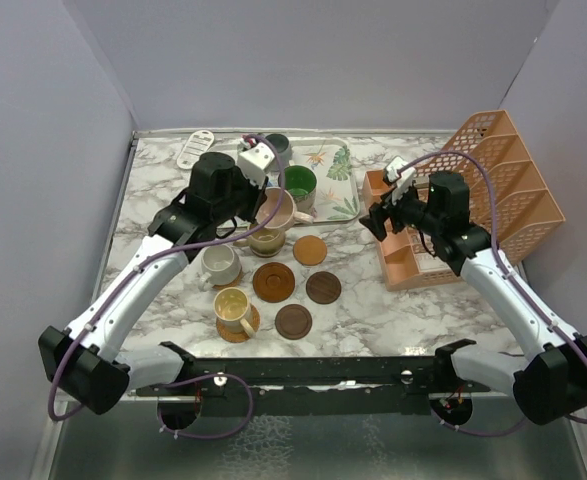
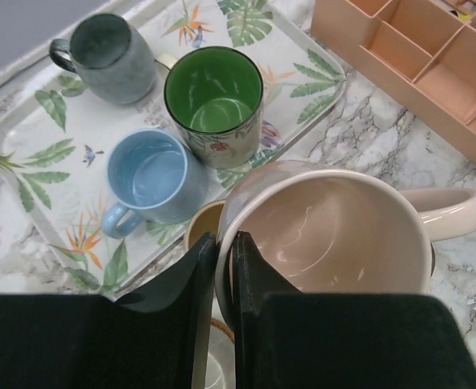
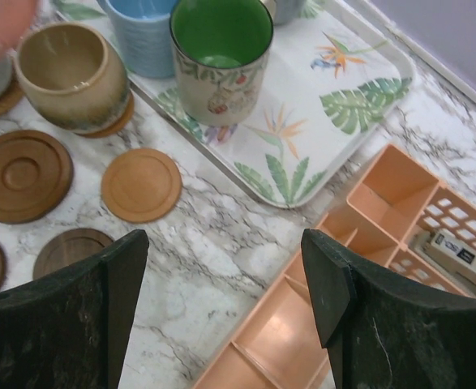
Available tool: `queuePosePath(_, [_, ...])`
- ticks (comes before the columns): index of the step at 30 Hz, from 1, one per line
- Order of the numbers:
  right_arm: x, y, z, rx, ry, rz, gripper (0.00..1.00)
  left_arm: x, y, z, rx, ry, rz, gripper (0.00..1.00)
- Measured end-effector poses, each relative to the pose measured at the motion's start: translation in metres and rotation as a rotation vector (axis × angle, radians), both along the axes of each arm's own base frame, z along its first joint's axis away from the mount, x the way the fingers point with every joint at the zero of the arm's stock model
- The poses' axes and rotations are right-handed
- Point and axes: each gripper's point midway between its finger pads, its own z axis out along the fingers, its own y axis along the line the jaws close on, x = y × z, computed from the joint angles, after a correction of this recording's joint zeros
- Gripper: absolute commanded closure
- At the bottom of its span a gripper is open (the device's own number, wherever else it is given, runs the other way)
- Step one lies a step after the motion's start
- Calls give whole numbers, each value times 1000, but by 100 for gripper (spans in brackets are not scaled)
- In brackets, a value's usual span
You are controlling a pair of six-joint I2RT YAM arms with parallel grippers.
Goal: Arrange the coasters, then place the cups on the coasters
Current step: Pick up the cup from the tray, then place the cup on the coaster.
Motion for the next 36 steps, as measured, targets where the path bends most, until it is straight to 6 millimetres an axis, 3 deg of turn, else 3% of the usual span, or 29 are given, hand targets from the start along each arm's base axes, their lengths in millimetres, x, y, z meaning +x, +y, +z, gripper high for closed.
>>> queuePosePath(3, [3,14,22,66,5,44,25,6,-12,-21,13,58,-7,100])
queuePosePath(7, [13,33,66,169,7,90,27,19,-27,-43,36,124,-2,100])
queuePosePath(10, [21,43,93,221,4,104,27,28,-46,-42,39,128,-4,100])
queuePosePath(13, [25,50,104,249,26,104,28,38,-68,-24,28,82,-5,100])
queuePosePath(20, [27,67,94,242,131,89,32,50,-100,16,-10,-38,27,100])
queuePosePath(29, [43,68,54,153,229,-48,52,52,-111,5,42,-66,88,100])
queuePosePath(36, [52,61,42,110,233,-128,59,52,-113,7,48,-90,112,100])
